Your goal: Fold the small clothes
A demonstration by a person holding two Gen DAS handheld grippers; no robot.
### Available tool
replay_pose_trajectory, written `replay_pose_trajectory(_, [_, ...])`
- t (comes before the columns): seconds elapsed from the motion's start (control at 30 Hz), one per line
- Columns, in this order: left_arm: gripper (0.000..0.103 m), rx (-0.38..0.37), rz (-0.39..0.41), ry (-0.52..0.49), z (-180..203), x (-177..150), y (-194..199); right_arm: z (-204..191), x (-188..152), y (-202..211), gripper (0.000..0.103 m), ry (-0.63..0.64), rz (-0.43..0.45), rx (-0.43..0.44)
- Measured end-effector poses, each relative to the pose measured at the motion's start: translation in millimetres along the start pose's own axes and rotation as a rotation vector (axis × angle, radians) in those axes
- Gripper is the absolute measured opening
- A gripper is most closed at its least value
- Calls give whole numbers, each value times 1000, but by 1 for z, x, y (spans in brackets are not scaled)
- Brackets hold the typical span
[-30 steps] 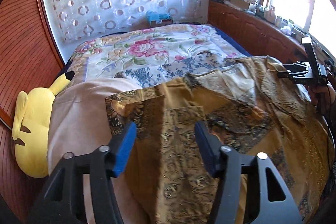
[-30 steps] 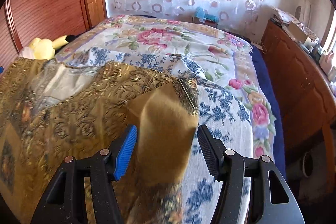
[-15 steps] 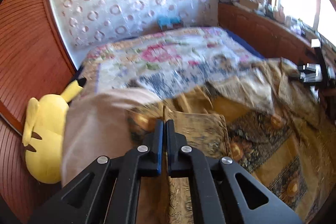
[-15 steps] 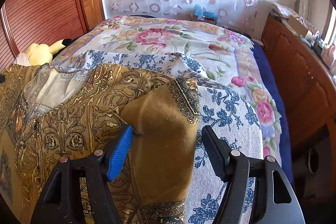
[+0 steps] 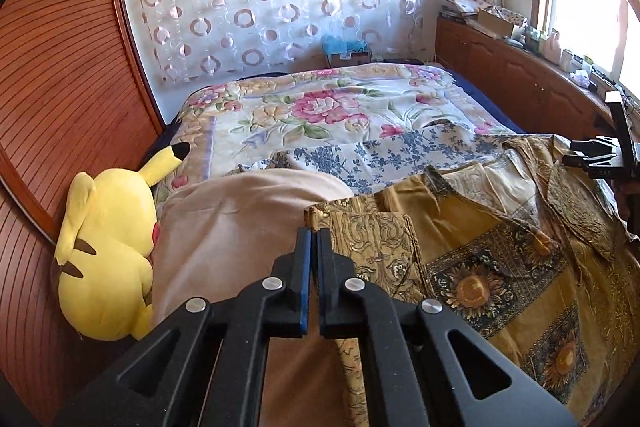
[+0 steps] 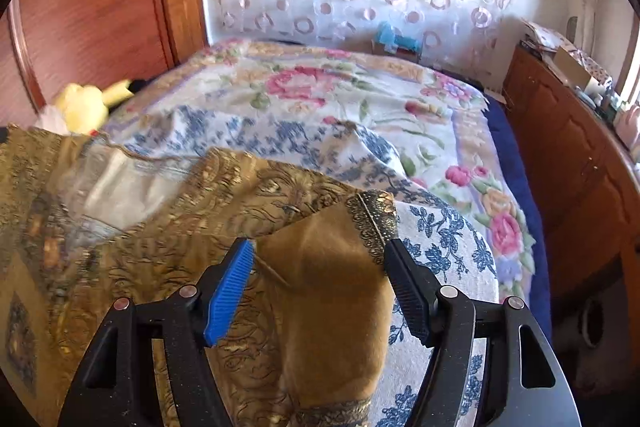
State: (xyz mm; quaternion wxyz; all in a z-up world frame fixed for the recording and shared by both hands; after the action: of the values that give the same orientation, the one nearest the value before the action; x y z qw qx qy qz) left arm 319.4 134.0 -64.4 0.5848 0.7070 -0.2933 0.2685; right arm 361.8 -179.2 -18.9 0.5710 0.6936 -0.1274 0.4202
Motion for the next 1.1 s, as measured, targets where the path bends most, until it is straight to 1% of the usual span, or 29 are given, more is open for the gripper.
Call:
replay_pose_trajectory(0.1, [3, -4, 7, 16, -2, -1, 2, 11, 2, -6, 70, -42, -30, -39])
replay_pose_trajectory(0.17, [3, -7, 20, 24, -3, 1, 7, 20, -1, -9, 70, -86, -41, -33])
replay_pose_trajectory(0.23, [3, -8, 36, 25, -5, 3, 12, 24, -1, -12, 70, -131, -46, -6])
replay_pose_trajectory(0.27, [3, -12, 41, 29, -5, 3, 15, 25, 0, -11, 68, -137, -41, -1])
replay_pose_trajectory(0.4, [3, -16, 56, 13, 0, 5, 24, 26, 5, -12, 64, -141, -47, 8])
replay_pose_trajectory(0.43, [3, -20, 58, 12, 1, 5, 26, 25, 6, -12, 61, -137, -49, 5])
replay_pose_trajectory(0.5, [3, -26, 61, 8, 3, 5, 28, 22, 6, -12, 52, -118, -49, 11])
replay_pose_trajectory(0.53, [3, -29, 63, 7, 4, 5, 29, 21, 5, -11, 42, -107, -49, 19])
replay_pose_trajectory(0.57, [3, -36, 66, 9, 6, 5, 31, 18, 5, -11, 28, -96, -50, 30])
replay_pose_trajectory(0.6, [3, -39, 66, 8, 8, 5, 33, 16, 4, -10, 22, -86, -53, 39])
replay_pose_trajectory(0.63, [3, -46, 65, 5, 10, 5, 35, 14, 3, -9, 12, -72, -59, 46])
replay_pose_trajectory(0.67, [3, -51, 69, 1, 13, 5, 37, 10, 2, -8, 6, -55, -66, 58])
replay_pose_trajectory(0.77, [3, -68, 84, -8, 19, 4, 48, 4, -1, -4, 5, -13, -72, 62])
replay_pose_trajectory(0.83, [3, -76, 92, -15, 24, 3, 55, 1, -1, 2, 5, -8, -62, 76])
replay_pose_trajectory(1.0, [3, -93, 109, -21, 32, -2, 74, -5, -5, 31, 4, -1, 17, 74])
replay_pose_trajectory(1.1, [3, -105, 122, -18, 32, -8, 87, -18, -16, 52, 4, 19, 65, 90])
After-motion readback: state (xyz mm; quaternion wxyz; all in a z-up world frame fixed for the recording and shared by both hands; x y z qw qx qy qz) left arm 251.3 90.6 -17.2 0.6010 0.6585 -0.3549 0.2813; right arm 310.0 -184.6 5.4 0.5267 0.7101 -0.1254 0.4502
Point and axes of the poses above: each gripper's, at about its wrist camera, not at the fingertips, and y roughly against the way its jaws point, z to its right, x to its top, the point moved 5 cm from there along -y, roughly the way its jaws point, and after that the axes turned 10 degrees about x, right-handed, at the moved point
